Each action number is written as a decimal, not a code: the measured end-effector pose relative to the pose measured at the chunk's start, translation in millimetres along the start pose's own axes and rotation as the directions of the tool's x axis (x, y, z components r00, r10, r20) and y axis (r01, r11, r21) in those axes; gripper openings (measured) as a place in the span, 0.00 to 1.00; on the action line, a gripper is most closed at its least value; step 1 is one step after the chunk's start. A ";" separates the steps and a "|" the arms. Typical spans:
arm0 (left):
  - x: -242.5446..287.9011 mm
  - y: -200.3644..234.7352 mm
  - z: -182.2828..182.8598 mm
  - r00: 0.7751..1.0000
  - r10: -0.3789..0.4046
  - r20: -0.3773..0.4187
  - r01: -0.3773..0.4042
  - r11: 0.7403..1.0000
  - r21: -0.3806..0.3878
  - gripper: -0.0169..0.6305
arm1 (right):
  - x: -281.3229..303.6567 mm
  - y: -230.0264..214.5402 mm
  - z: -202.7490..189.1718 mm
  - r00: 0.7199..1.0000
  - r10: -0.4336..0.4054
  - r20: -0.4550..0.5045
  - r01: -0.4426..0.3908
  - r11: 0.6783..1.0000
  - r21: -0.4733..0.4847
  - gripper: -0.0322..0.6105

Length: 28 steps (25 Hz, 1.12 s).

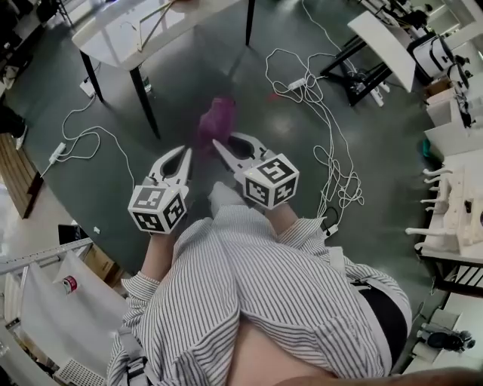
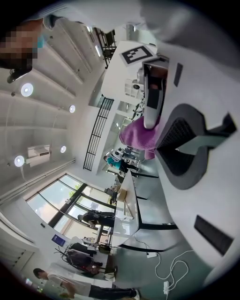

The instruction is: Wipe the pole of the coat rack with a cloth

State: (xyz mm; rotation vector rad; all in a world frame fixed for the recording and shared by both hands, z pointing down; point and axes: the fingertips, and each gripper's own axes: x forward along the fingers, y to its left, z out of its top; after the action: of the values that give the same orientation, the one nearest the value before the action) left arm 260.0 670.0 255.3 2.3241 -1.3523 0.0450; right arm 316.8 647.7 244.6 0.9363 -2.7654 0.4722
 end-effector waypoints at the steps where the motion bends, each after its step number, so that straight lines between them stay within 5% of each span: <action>1: 5.0 3.5 1.4 1.000 0.000 0.002 0.000 1.000 -0.002 0.04 | 4.5 -5.6 1.3 1.000 -0.002 0.001 0.002 1.000 0.009 0.15; 9: 71.7 56.1 19.5 1.000 -0.004 -0.007 0.004 0.999 -0.041 0.04 | 71.2 -55.9 21.3 0.998 0.060 0.009 -0.060 0.998 -0.011 0.15; 18: 178.3 112.2 96.3 1.000 0.016 0.015 -0.016 1.000 0.004 0.04 | 156.0 -156.0 96.6 0.992 0.118 0.039 -0.117 0.993 -0.026 0.15; 28: 274.6 167.6 137.5 0.997 0.069 0.039 -0.068 0.997 -0.037 0.04 | 219.6 -239.2 127.6 0.986 0.164 0.023 -0.164 0.986 -0.013 0.15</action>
State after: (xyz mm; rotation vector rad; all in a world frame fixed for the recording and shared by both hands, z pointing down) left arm 236.6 320.9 260.3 2.2605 -1.4409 -0.0044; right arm 283.0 300.4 242.1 0.7194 -2.8778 0.4725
